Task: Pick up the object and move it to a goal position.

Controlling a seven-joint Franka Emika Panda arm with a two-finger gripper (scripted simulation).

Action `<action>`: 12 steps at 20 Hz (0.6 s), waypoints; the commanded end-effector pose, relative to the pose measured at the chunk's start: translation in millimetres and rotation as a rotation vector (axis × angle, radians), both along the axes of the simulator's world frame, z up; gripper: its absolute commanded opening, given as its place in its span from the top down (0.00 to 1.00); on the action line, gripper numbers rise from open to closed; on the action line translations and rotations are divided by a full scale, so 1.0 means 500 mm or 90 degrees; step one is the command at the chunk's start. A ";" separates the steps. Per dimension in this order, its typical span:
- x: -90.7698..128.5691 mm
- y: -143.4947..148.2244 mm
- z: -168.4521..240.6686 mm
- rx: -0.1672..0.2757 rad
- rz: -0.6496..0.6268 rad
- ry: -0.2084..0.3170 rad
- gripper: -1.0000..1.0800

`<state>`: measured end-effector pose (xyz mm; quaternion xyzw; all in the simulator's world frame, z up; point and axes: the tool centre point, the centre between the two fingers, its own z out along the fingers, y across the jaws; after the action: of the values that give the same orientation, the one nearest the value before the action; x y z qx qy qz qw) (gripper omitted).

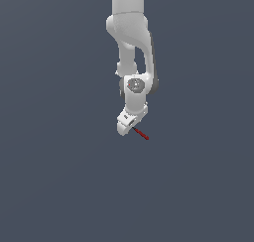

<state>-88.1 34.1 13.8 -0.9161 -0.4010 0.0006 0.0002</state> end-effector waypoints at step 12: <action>0.001 0.000 -0.012 0.000 0.000 -0.001 1.00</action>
<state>-87.5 37.3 9.5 -0.9149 -0.4036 -0.0007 0.0003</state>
